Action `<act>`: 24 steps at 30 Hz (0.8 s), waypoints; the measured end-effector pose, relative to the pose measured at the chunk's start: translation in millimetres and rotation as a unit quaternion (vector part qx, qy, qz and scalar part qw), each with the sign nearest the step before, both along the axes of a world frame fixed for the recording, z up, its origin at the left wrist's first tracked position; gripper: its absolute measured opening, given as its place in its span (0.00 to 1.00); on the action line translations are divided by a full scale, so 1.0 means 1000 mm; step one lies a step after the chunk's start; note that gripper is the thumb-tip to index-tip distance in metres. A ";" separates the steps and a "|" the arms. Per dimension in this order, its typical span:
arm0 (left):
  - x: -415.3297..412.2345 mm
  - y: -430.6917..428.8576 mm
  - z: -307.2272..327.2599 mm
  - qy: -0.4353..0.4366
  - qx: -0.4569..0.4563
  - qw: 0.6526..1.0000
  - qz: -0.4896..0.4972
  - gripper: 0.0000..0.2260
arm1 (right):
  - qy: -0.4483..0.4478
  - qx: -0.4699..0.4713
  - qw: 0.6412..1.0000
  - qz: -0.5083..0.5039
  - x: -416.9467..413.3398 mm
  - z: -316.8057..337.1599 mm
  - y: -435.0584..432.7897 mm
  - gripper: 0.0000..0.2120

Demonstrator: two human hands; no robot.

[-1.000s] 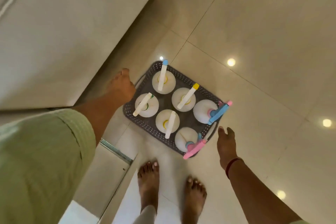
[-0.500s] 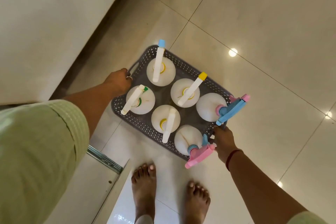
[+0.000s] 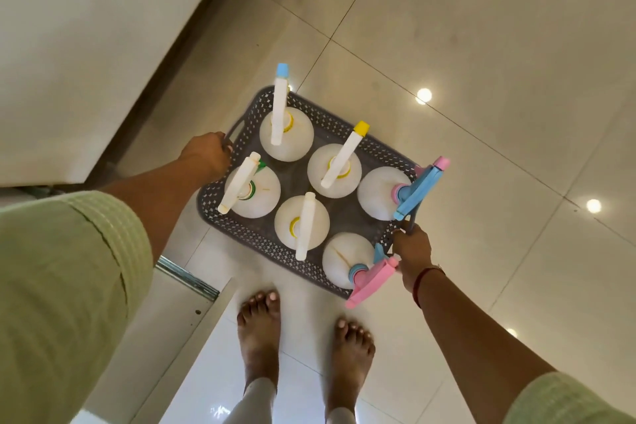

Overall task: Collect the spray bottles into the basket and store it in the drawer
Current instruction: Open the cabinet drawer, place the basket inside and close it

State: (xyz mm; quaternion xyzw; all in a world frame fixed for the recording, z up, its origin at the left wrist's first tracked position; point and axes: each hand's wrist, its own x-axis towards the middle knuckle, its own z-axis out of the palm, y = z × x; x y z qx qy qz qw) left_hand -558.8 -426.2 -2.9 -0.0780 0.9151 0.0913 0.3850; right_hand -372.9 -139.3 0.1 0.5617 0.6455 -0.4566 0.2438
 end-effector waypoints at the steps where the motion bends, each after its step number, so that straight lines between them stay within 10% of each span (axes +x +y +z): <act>1: 0.002 0.001 0.009 0.000 0.003 1.000 -0.001 0.15 | 0.000 0.000 1.000 0.006 0.000 0.010 0.002 0.17; 24: 0.021 -0.032 0.295 0.099 0.059 0.990 0.076 0.15 | 0.040 -0.061 0.984 0.163 -0.090 0.330 0.038 0.13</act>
